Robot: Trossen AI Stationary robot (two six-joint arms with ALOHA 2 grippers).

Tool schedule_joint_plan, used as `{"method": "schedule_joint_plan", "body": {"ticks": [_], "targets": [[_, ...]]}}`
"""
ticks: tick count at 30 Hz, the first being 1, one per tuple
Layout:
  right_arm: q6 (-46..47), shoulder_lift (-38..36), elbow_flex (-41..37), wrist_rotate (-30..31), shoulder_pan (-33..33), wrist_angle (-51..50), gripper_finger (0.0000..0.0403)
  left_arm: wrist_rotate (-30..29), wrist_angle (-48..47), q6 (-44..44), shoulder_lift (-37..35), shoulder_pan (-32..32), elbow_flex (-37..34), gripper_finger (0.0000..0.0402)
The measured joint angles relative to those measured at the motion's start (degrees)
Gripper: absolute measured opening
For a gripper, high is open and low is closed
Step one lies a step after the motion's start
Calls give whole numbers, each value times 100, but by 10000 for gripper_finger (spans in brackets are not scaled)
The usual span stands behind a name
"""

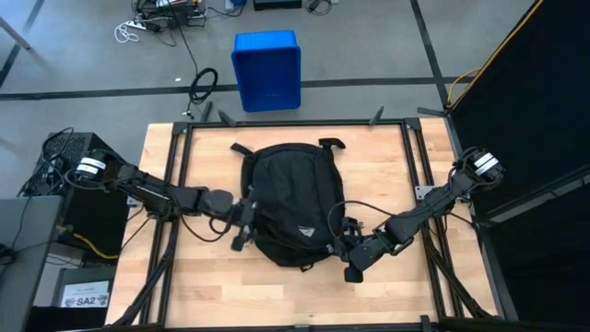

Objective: Unpack backpack
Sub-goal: Open the black backpack

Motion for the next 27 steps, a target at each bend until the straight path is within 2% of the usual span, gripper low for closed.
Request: {"method": "schedule_joint_plan", "body": {"ticks": [5, 9, 11, 14, 18, 22, 27], "targets": [[0, 0, 0, -1, 0, -8, 0, -26, 266, 357, -111, 3, -4, 275], [-2, 0, 0, -5, 0, -8, 1, -407, 664, 808, -528, 3, -2, 275], [-2, 0, 0, -5, 0, -28, 1, -650, 671, 802, -671, 4, -2, 275], [-2, 0, 0, -5, -6, -26, 1, -713, 774, 778, -678, -108, -2, 275], [-2, 0, 0, 6, -72, -26, 1, -993, 804, 1026, -156, -445, 254, 275], [36, -2, 2, 4, -140, -23, 1, -1231, 581, 1421, 667, -739, 1069, 275], [76, -2, 2, 21, -155, -19, 1, -1461, -1059, 1476, 1700, -981, 2660, 275]]}}
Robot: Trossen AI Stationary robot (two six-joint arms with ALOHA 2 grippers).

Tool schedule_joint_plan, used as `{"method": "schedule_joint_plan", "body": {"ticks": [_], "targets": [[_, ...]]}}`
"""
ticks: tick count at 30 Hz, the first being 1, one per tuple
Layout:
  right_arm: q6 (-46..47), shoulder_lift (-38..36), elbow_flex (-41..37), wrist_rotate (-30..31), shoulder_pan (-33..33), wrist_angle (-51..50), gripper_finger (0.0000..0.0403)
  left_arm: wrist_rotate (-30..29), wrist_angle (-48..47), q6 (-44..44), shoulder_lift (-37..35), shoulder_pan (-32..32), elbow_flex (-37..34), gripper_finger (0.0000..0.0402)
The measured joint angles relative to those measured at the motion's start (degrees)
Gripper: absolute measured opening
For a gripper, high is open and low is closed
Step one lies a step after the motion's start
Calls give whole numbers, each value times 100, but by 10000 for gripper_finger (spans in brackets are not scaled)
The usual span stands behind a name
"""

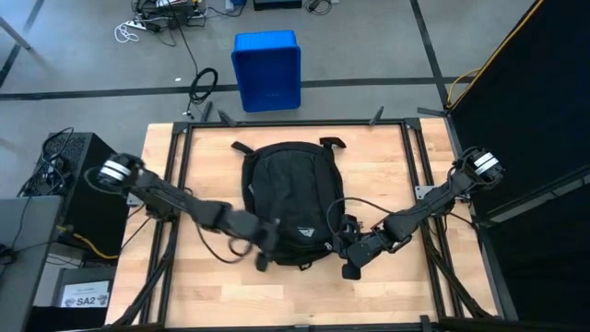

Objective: Unpack backpack
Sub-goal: Open the black backpack

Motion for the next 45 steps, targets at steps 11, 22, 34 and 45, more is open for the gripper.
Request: {"method": "schedule_joint_plan", "body": {"ticks": [11, 22, 34, 45], "targets": [[136, 0, 0, 118, 39, -4, 1, -1386, -2582, -13, 1807, -49, 2472, 275], [140, 0, 0, 125, 79, 2, 1, -1646, -2767, 2, 1861, -78, 2779, 194], [67, 0, 0, 105, 82, -4, 2, -1895, -3200, -167, 1854, 153, 2751, 9], [101, -17, 18, 366, 44, -685, 1, -1390, -3766, 14, 1789, -394, 2749, 0]]}}
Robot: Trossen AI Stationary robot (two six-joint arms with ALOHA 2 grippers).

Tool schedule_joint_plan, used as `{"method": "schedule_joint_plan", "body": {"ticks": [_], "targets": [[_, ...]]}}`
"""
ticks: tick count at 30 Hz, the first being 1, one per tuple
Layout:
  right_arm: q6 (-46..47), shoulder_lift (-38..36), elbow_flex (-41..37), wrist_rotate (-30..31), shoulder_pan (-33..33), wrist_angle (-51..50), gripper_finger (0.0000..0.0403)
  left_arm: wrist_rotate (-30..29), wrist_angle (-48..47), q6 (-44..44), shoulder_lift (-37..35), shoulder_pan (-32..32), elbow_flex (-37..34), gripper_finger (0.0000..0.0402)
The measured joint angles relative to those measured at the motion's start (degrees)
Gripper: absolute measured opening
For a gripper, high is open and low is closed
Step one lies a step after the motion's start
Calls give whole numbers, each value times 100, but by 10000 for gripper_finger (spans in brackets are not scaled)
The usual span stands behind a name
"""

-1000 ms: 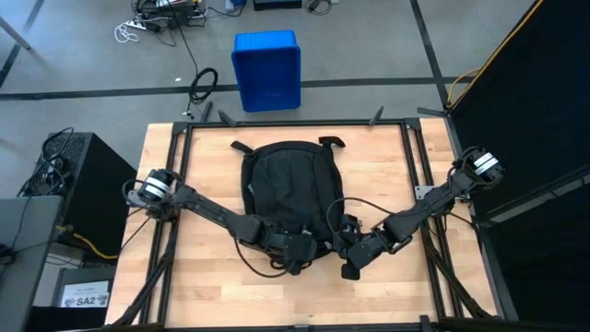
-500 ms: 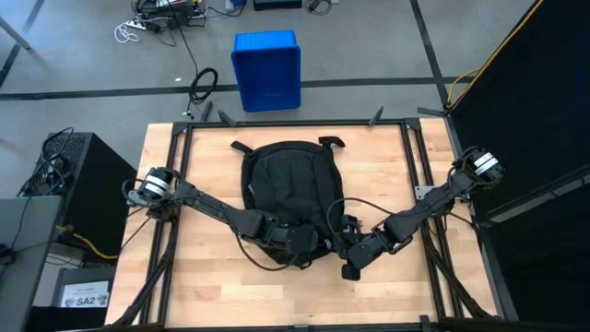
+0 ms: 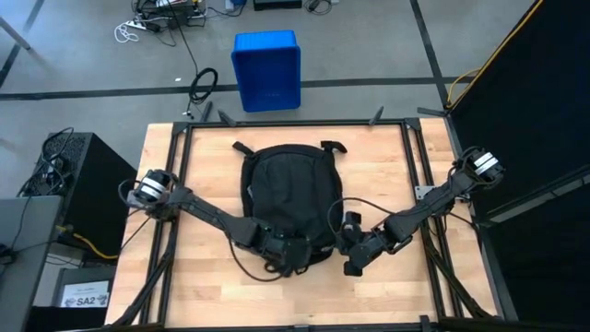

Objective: Unpack backpack
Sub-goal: Open the black backpack

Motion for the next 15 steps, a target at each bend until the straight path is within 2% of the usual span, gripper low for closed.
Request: {"method": "schedule_joint_plan", "body": {"ticks": [6, 12, 15], "targets": [[-302, -238, 31, 144, -45, -83, 1, -24, -478, -463, 0, -356, 7, 0], [-533, -628, 45, 1086, -90, -143, 1, -28, -275, -440, -68, -592, 7, 0], [-534, -654, 45, 1246, -261, -329, 1, -70, -166, -336, -95, -648, 7, 0]]}}
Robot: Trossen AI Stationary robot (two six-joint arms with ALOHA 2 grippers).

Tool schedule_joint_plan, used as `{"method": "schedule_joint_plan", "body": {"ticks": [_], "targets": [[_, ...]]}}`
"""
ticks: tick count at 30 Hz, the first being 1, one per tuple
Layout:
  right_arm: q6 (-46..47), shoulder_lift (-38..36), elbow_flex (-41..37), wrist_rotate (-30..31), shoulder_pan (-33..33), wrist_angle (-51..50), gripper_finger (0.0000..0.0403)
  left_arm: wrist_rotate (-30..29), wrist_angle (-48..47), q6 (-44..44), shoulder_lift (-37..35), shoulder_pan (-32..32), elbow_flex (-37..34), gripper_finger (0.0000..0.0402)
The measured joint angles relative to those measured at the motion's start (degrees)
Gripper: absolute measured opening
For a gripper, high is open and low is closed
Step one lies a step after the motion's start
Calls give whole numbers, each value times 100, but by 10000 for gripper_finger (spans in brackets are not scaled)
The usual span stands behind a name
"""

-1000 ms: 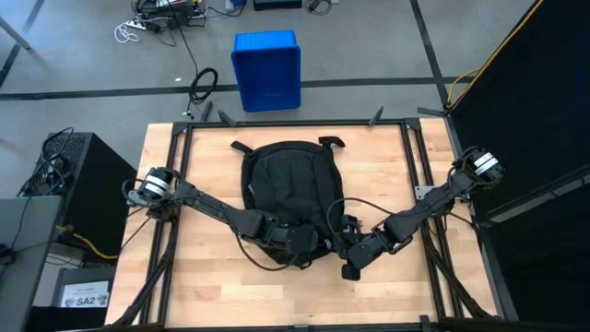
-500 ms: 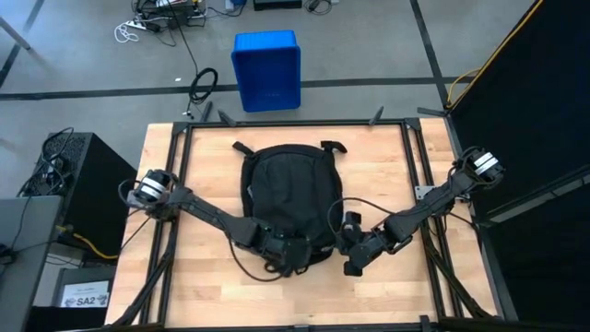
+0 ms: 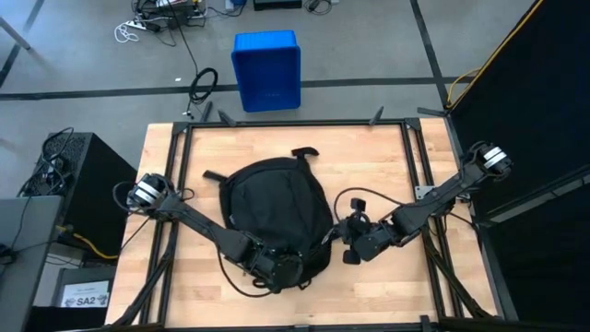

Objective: Unpack backpack
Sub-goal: Open the black backpack

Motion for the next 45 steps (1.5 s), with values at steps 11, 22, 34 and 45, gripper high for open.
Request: {"method": "schedule_joint_plan", "body": {"ticks": [11, 22, 34, 45], "targets": [[1242, 243, -166, 453, -745, -1420, 0, -27, 23, 17, -40, -65, -11, 0], [285, 240, -404, 773, -895, -381, 18, -27, -296, -103, -97, -66, -11, 0], [-312, 240, -400, 1282, 228, 81, 133, -231, -308, -9, -95, -35, -20, 0], [-1522, 240, -387, 1116, 993, 1417, 169, 173, 550, 286, -167, 383, -561, 0]]}}
